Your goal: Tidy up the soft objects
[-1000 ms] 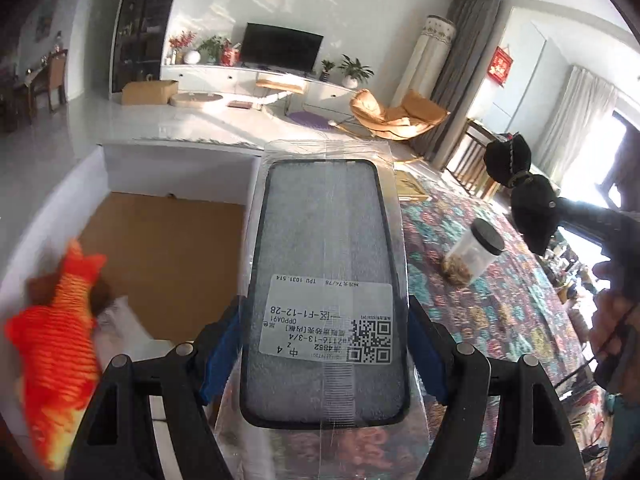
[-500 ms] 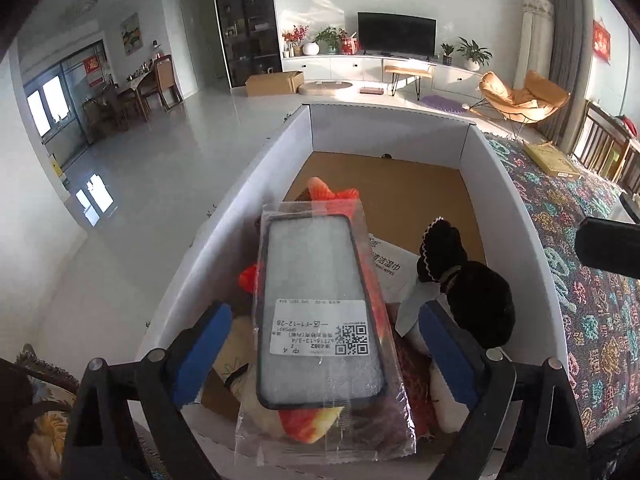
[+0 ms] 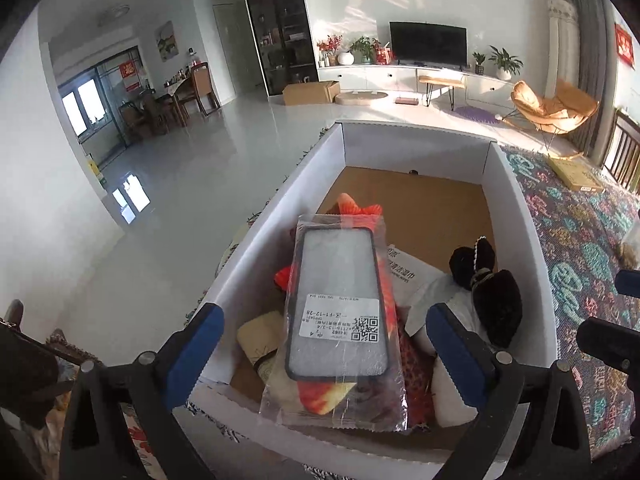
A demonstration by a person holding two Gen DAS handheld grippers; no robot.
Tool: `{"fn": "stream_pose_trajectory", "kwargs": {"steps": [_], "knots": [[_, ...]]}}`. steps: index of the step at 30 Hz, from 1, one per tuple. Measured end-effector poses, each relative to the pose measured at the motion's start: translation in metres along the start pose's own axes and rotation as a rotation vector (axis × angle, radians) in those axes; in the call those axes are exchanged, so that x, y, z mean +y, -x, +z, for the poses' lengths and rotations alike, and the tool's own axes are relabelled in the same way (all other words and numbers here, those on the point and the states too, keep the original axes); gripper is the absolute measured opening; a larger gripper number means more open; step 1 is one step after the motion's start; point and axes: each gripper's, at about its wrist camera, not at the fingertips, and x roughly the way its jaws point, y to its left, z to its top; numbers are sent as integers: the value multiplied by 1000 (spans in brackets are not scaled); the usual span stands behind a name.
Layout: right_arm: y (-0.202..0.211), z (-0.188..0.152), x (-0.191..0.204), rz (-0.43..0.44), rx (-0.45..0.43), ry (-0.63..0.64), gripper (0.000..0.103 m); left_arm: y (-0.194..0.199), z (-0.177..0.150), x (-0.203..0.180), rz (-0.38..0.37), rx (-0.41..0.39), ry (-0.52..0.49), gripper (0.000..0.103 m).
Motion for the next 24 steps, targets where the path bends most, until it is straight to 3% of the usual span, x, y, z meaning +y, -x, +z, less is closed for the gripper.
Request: {"fn": "stream_pose_trajectory", "kwargs": {"steps": [11,24], "knots": [[1,-2,15,-68,35,31,83,8,-3,-2,-18,-4,-5,101],[-4,-4,19,-82,56,45,83,10,-6,-2,-17,-1,-7,101]]}}
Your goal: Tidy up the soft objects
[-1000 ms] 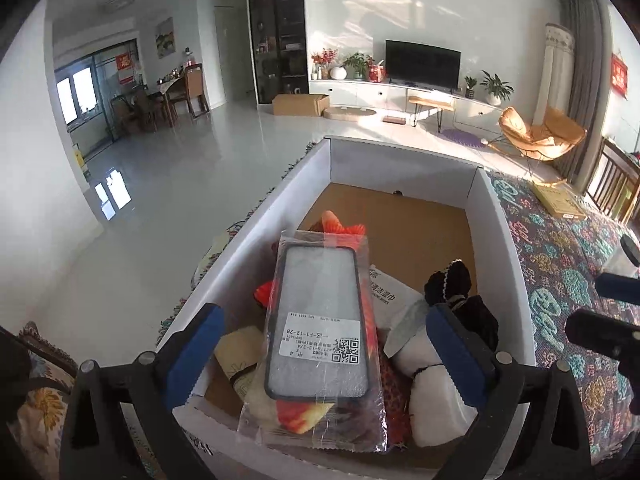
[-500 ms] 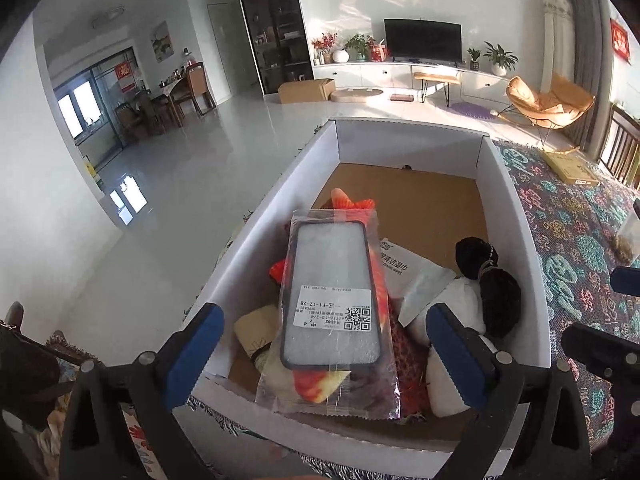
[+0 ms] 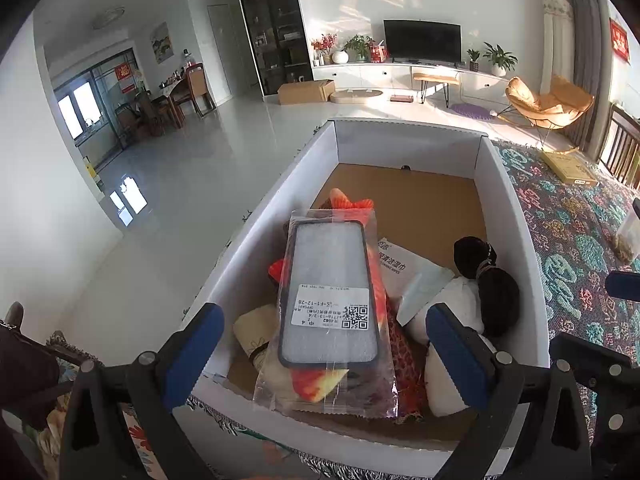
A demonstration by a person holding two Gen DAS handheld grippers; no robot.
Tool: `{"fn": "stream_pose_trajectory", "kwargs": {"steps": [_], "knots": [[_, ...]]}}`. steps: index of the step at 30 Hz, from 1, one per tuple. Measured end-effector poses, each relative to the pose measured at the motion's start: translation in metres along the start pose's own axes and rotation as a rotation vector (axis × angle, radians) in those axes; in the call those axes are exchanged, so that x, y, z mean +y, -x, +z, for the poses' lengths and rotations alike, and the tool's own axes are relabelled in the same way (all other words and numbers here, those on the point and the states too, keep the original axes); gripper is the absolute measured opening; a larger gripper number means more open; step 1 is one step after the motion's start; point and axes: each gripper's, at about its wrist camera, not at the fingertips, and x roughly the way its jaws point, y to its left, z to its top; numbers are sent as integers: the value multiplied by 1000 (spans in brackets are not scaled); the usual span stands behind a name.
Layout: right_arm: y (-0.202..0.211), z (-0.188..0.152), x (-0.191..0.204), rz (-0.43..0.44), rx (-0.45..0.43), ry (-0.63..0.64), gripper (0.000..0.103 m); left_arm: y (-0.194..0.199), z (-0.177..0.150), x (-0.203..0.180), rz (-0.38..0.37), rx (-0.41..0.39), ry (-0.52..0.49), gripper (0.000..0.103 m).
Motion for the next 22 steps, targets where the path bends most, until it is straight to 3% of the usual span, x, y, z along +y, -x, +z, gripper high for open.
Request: {"fn": "stream_pose_trajectory", "kwargs": {"steps": [18,22], "knots": [[-1,-2,2,-2,-1,10,83,-4,-2,-1,23,-4,4,101],[1,-5,0,9,-12,3,83,3,-4,-2,37,-43,1,101]]}}
